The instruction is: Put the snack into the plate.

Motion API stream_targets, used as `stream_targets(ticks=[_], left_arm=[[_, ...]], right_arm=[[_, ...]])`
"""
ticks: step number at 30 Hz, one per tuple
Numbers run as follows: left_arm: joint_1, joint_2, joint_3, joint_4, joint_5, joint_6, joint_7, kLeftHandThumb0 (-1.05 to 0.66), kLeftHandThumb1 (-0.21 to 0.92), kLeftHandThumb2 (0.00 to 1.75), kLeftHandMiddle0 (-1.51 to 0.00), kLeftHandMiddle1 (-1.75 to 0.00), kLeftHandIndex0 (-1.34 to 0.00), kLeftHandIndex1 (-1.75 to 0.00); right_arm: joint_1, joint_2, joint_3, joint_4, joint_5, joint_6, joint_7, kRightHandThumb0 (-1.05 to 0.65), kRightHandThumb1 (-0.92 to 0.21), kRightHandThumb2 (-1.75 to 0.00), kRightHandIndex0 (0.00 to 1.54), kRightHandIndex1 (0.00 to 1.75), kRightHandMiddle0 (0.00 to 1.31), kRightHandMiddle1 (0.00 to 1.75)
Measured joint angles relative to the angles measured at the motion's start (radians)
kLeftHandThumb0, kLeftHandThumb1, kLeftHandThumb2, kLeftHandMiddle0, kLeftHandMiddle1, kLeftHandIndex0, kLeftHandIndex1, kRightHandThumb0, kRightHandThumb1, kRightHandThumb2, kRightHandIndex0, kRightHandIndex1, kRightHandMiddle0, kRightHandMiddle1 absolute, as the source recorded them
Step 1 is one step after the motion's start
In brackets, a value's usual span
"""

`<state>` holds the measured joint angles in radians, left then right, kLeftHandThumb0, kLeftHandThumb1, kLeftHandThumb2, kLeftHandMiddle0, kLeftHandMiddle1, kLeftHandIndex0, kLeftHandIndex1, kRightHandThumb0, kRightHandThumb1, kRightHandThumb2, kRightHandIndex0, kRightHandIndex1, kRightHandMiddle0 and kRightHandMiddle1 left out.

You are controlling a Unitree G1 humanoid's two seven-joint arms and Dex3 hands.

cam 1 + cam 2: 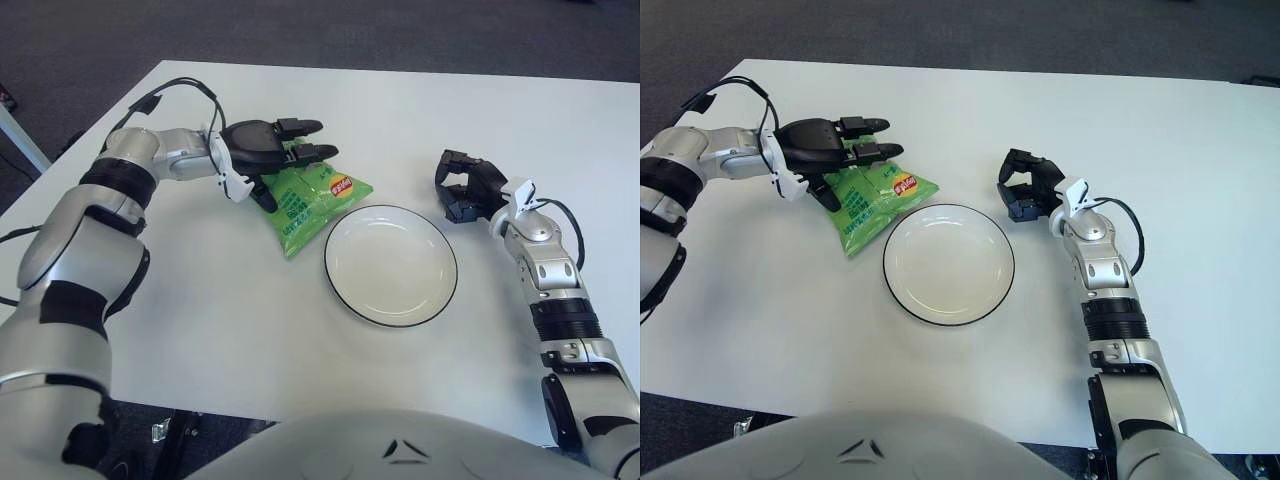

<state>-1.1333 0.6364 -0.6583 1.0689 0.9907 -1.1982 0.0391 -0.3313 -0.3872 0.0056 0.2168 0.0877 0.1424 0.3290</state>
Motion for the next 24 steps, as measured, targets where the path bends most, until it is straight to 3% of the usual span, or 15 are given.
stream_targets(ticks=[4, 11, 13, 15, 17, 20, 24], left_arm=[[-0.023, -0.02, 0.0, 0.036, -0.068, -0.014, -0.159, -0.93, 0.76, 0.21, 0.0, 0.0, 0.0, 0.0], [-0.051, -0.058, 0.001, 0.056, -0.173, 0.019, -0.425, -0.76, 0.42, 0.72, 0.0, 0.0, 0.0, 0.0], [-0.057, -0.069, 0.002, 0.057, -0.201, 0.044, -0.498, -0.73, 0.38, 0.79, 0.0, 0.0, 0.0, -0.01], [-0.061, -0.081, 0.004, 0.055, -0.235, 0.074, -0.575, -0.78, 0.41, 0.78, -0.05, -0.11, 0.0, -0.07], [-0.064, -0.09, 0.005, 0.041, -0.263, 0.102, -0.641, -0.92, 0.52, 0.65, -0.02, -0.47, 0.0, -0.13], [-0.063, -0.096, 0.004, 0.001, -0.304, 0.128, -0.733, -0.97, 0.57, 0.58, -0.01, -0.65, 0.0, -0.17], [-0.057, -0.098, 0.003, -0.047, -0.337, 0.141, -0.804, -0.97, 0.59, 0.55, 0.0, -0.75, 0.0, -0.22]], right_arm=[[-0.001, 0.0, -0.002, -0.016, 0.0, 0.004, -0.004, -0.46, -0.41, -1.21, 1.25, 1.75, 0.55, 1.75], [0.0, 0.0, -0.002, -0.036, 0.0, 0.016, -0.008, -0.46, -0.41, -1.21, 1.25, 1.75, 0.54, 1.75], [0.0, 0.0, -0.003, -0.038, 0.0, 0.018, -0.01, -0.46, -0.41, -1.21, 1.25, 1.75, 0.54, 1.75], [0.0, 0.0, -0.002, -0.039, 0.0, 0.02, -0.011, -0.46, -0.41, -1.21, 1.25, 1.75, 0.54, 1.75], [0.002, 0.0, -0.001, -0.039, 0.0, 0.022, -0.011, -0.46, -0.41, -1.21, 1.25, 1.75, 0.54, 1.75], [0.006, 0.0, 0.002, -0.038, 0.0, 0.029, -0.011, -0.46, -0.41, -1.21, 1.25, 1.75, 0.54, 1.75], [0.009, 0.0, 0.002, -0.038, 0.0, 0.03, -0.01, -0.46, -0.41, -1.21, 1.25, 1.75, 0.54, 1.75]])
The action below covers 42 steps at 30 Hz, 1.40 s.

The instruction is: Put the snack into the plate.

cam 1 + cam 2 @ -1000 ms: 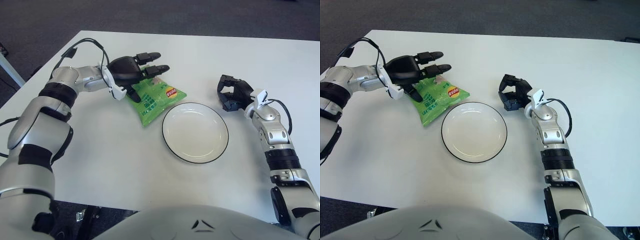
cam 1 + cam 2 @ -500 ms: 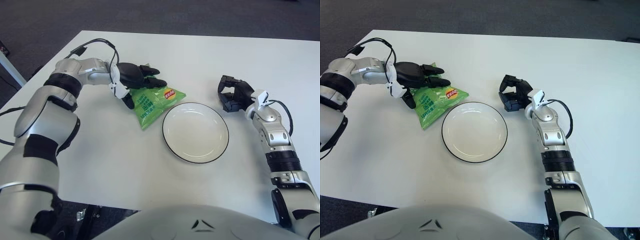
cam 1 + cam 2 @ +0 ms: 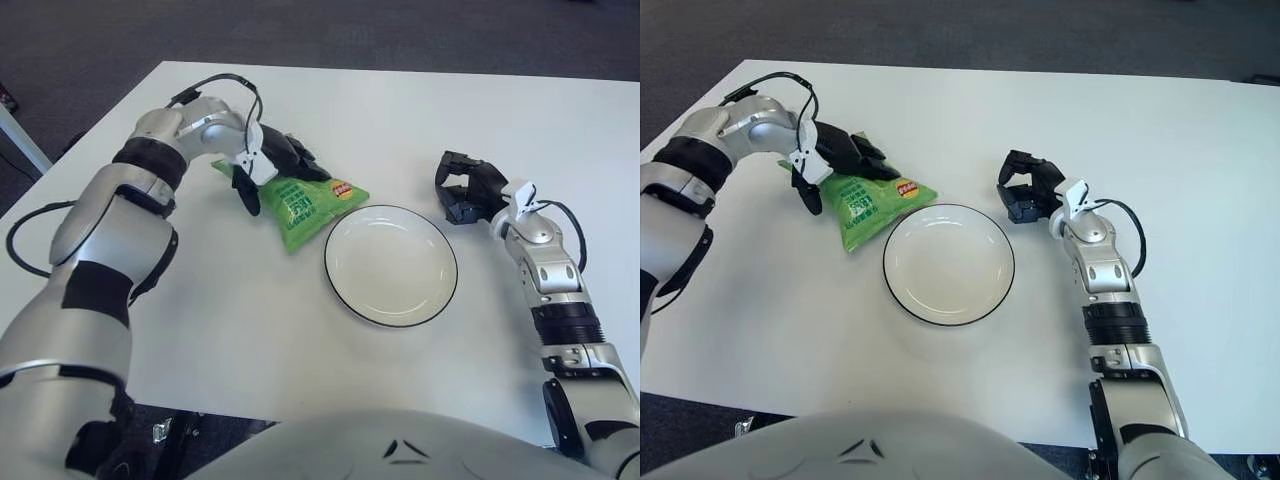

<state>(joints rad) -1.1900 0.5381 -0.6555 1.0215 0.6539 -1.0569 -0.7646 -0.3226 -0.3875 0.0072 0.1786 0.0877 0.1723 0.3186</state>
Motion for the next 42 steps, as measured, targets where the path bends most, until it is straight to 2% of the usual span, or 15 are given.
stream_targets(ticks=[3, 6, 8, 10, 12, 13, 14, 15, 17, 21, 24, 29, 33, 36, 42], left_arm=[[0.021, 0.001, 0.001, -0.043, -0.007, 0.018, -0.006, -0.97, 0.61, 0.54, -0.01, -0.96, 0.0, -0.32], [0.045, 0.005, 0.004, -0.077, -0.007, 0.035, 0.012, -0.97, 0.64, 0.52, -0.02, -1.08, 0.0, -0.39], [0.061, 0.008, 0.009, -0.094, -0.006, 0.046, 0.036, -0.97, 0.66, 0.5, -0.04, -1.24, 0.0, -0.52], [0.081, 0.011, 0.015, -0.113, 0.009, 0.057, 0.095, -0.96, 0.7, 0.48, -0.1, -1.46, 0.0, -0.79], [0.103, 0.011, 0.02, -0.122, 0.03, 0.067, 0.162, -0.96, 0.72, 0.46, -0.13, -1.54, 0.0, -0.93], [0.113, 0.011, 0.022, -0.124, 0.038, 0.071, 0.194, -0.92, 0.72, 0.48, -0.17, -1.58, 0.0, -1.06], [0.121, 0.011, 0.022, -0.125, 0.057, 0.077, 0.24, -0.81, 0.71, 0.55, -0.27, -1.66, 0.0, -1.37], [0.128, 0.01, 0.022, -0.125, 0.072, 0.08, 0.285, -0.78, 0.71, 0.57, -0.3, -1.68, -0.01, -1.44], [0.139, 0.008, 0.021, -0.125, 0.108, 0.092, 0.387, -0.57, 0.62, 0.83, -0.58, -1.72, -0.26, -1.62], [0.156, 0.001, 0.019, -0.122, 0.167, 0.135, 0.569, -0.47, 0.48, 1.08, -0.88, -1.74, -0.45, -1.71], [0.173, -0.002, 0.018, -0.116, 0.2, 0.181, 0.721, -0.46, 0.41, 1.18, -1.03, -1.74, -0.52, -1.74], [0.202, -0.012, 0.012, -0.102, 0.251, 0.264, 0.965, -0.46, 0.35, 1.27, -1.18, -1.75, -0.58, -1.74], [0.245, -0.02, 0.008, -0.084, 0.277, 0.317, 1.147, -0.46, 0.33, 1.3, -1.22, -1.75, -0.6, -1.75], [0.263, -0.021, 0.012, -0.076, 0.266, 0.319, 1.189, -0.47, 0.3, 1.33, -1.24, -1.75, -0.62, -1.75], [0.273, -0.022, 0.045, -0.048, 0.205, 0.312, 1.191, -0.49, 0.26, 1.38, -1.27, -1.75, -0.65, -1.75]], right_arm=[[0.0, -0.001, 0.0, 0.0, 0.0, 0.0, 0.001, -0.45, -0.41, -1.2, 1.24, 1.75, 0.54, 1.75], [0.0, -0.003, 0.0, 0.001, 0.0, 0.0, 0.005, -0.45, -0.42, -1.2, 1.24, 1.75, 0.54, 1.75], [0.0, -0.004, -0.001, 0.001, 0.0, 0.0, 0.008, -0.45, -0.42, -1.19, 1.24, 1.75, 0.53, 1.75], [0.0, -0.004, -0.001, 0.001, 0.0, 0.0, 0.008, -0.45, -0.42, -1.19, 1.24, 1.75, 0.53, 1.75], [-0.001, -0.005, -0.001, 0.001, 0.0, 0.0, 0.009, -0.45, -0.43, -1.19, 1.23, 1.75, 0.53, 1.75], [-0.001, -0.006, -0.001, 0.001, 0.0, 0.0, 0.009, -0.45, -0.43, -1.19, 1.23, 1.75, 0.53, 1.75], [0.0, -0.006, -0.001, 0.001, 0.0, 0.0, 0.009, -0.45, -0.43, -1.18, 1.23, 1.75, 0.53, 1.75], [0.0, -0.006, -0.002, 0.001, 0.0, 0.0, 0.009, -0.45, -0.43, -1.18, 1.23, 1.75, 0.53, 1.75], [-0.001, -0.007, -0.004, -0.001, 0.001, 0.0, 0.009, -0.45, -0.43, -1.18, 1.23, 1.75, 0.53, 1.75], [-0.003, -0.007, -0.008, -0.002, 0.002, -0.002, 0.009, -0.45, -0.43, -1.18, 1.24, 1.75, 0.52, 1.75], [-0.007, -0.007, -0.01, -0.001, 0.002, -0.009, 0.009, -0.45, -0.44, -1.17, 1.24, 1.75, 0.52, 1.75], [-0.008, -0.007, -0.008, 0.004, 0.002, -0.017, 0.009, -0.45, -0.44, -1.17, 1.23, 1.75, 0.52, 1.75], [-0.008, -0.007, -0.003, 0.018, 0.001, -0.016, 0.014, -0.45, -0.44, -1.16, 1.23, 1.75, 0.52, 1.75], [-0.008, -0.007, -0.002, 0.023, 0.001, -0.016, 0.017, -0.44, -0.45, -1.16, 1.23, 1.75, 0.51, 1.75], [-0.01, -0.009, -0.003, 0.028, 0.001, -0.017, 0.017, -0.44, -0.45, -1.16, 1.22, 1.75, 0.51, 1.75]])
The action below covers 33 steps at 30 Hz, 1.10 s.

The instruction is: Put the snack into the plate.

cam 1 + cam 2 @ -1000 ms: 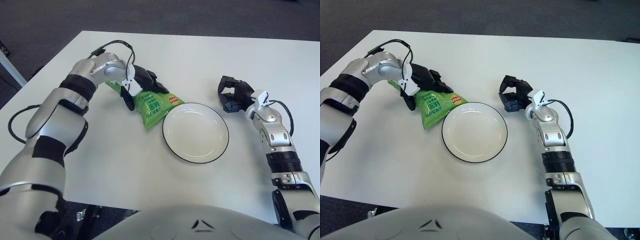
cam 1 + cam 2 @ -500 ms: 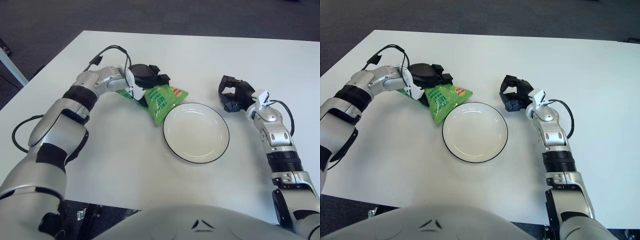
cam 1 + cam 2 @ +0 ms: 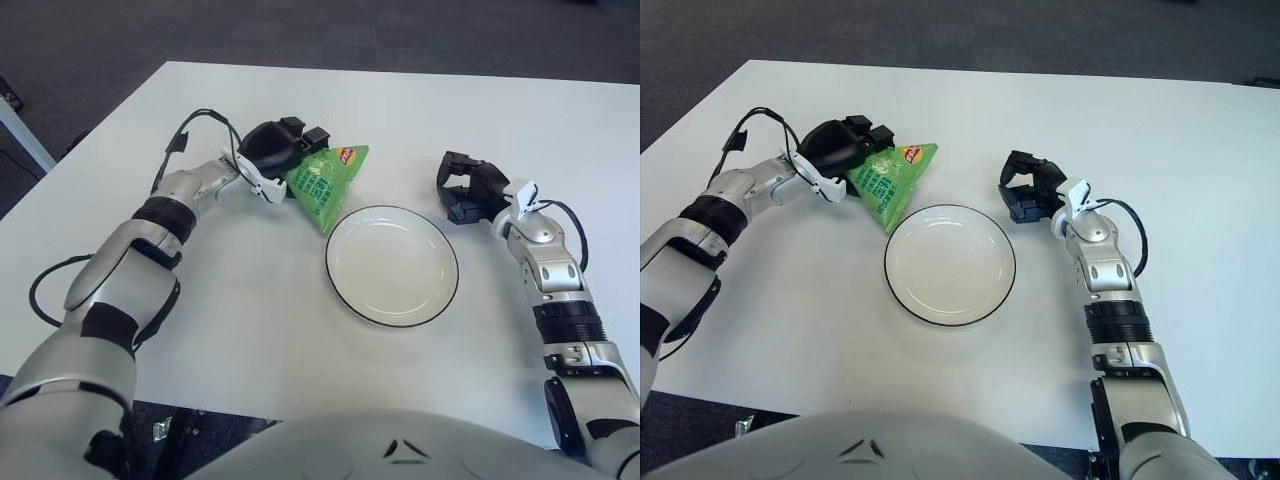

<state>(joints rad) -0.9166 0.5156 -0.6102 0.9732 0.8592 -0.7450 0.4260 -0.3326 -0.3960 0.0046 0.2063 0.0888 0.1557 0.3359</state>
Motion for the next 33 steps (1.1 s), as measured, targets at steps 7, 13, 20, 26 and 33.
stream_targets(ticks=[7, 13, 20, 26, 33], left_arm=[[0.007, 0.026, 0.054, 0.013, -0.067, -0.031, -0.013, -0.49, 0.25, 1.39, -1.26, -1.75, -0.66, -1.75], [0.035, 0.057, 0.11, -0.024, -0.098, -0.038, -0.011, -0.49, 0.26, 1.39, -1.25, -1.75, -0.65, -1.75], [0.054, 0.074, 0.175, -0.1, -0.128, -0.038, -0.019, -0.49, 0.26, 1.38, -1.25, -1.75, -0.65, -1.75], [0.089, 0.071, 0.231, -0.239, -0.19, -0.035, -0.061, -0.48, 0.28, 1.37, -1.25, -1.75, -0.64, -1.75], [0.172, 0.028, 0.261, -0.427, -0.244, -0.038, -0.12, -0.48, 0.28, 1.36, -1.25, -1.75, -0.63, -1.75]], right_arm=[[-0.002, 0.0, 0.002, 0.006, 0.0, 0.0, 0.002, -0.44, -0.45, -1.15, 1.22, 1.75, 0.51, 1.75], [-0.01, 0.0, -0.002, 0.029, 0.003, -0.015, 0.017, -0.44, -0.46, -1.14, 1.22, 1.75, 0.5, 1.75], [-0.018, 0.0, -0.009, 0.056, 0.005, -0.034, 0.031, -0.44, -0.47, -1.14, 1.22, 1.75, 0.5, 1.75], [-0.021, 0.0, -0.013, 0.064, 0.005, -0.044, 0.032, -0.44, -0.47, -1.13, 1.21, 1.75, 0.5, 1.75], [-0.022, -0.001, -0.01, 0.063, 0.0, -0.042, 0.026, -0.44, -0.47, -1.13, 1.21, 1.75, 0.5, 1.75]])
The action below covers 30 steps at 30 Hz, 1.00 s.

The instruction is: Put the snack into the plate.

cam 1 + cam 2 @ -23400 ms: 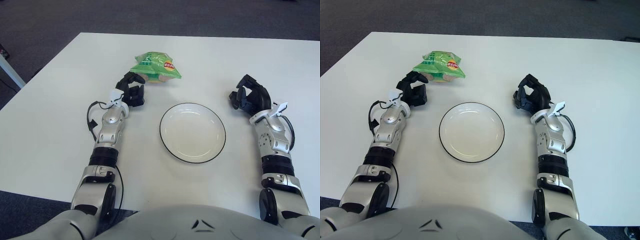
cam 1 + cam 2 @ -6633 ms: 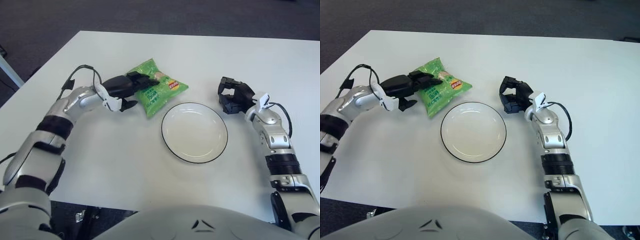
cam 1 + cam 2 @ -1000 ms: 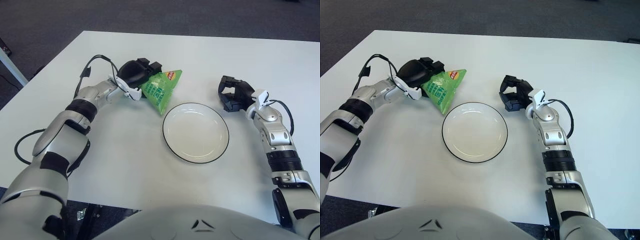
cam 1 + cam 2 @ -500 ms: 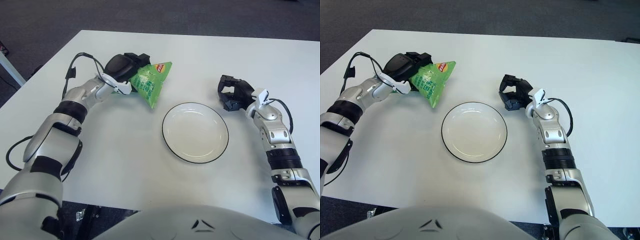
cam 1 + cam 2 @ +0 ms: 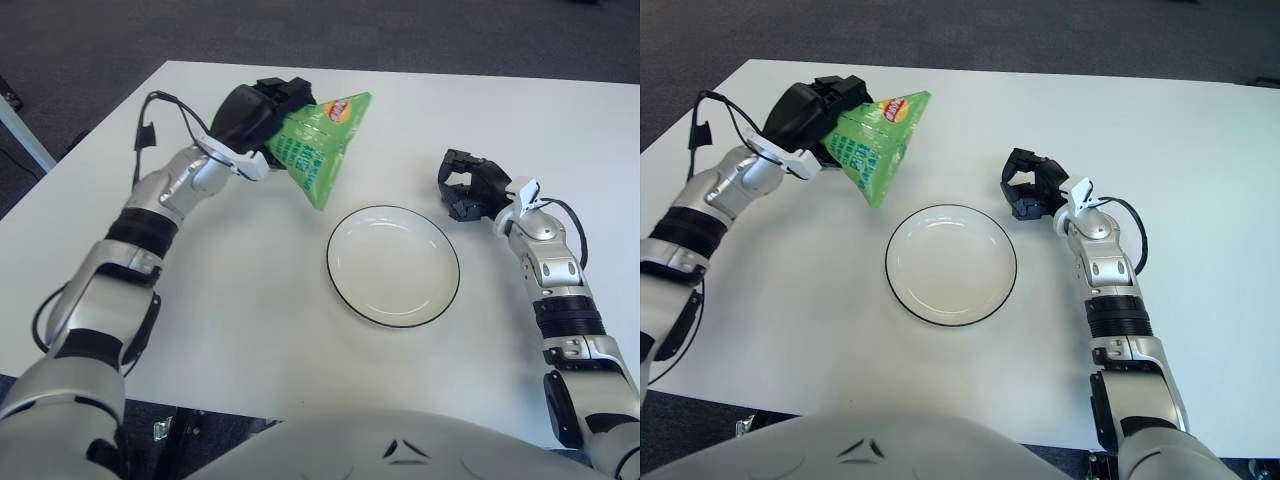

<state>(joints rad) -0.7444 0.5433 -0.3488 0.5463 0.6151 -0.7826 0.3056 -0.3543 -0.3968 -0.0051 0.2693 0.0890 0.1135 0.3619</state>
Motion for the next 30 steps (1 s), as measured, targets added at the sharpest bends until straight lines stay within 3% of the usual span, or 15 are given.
stream_targets(ticks=[13, 30], left_arm=[[0.039, -0.034, 0.025, -0.084, -0.029, -0.092, -0.074, -0.49, 0.26, 1.38, -1.26, -1.75, -0.65, -1.75], [0.07, -0.129, 0.025, -0.334, -0.112, -0.067, -0.258, -0.5, 0.23, 1.41, -1.27, -1.75, -0.67, -1.75]], right_arm=[[-0.003, 0.0, 0.008, 0.0, -0.001, 0.0, -0.01, -0.43, -0.48, -1.12, 1.2, 1.75, 0.49, 1.75], [0.001, -0.001, 0.009, -0.015, -0.001, 0.02, -0.017, -0.43, -0.48, -1.11, 1.19, 1.75, 0.49, 1.75]])
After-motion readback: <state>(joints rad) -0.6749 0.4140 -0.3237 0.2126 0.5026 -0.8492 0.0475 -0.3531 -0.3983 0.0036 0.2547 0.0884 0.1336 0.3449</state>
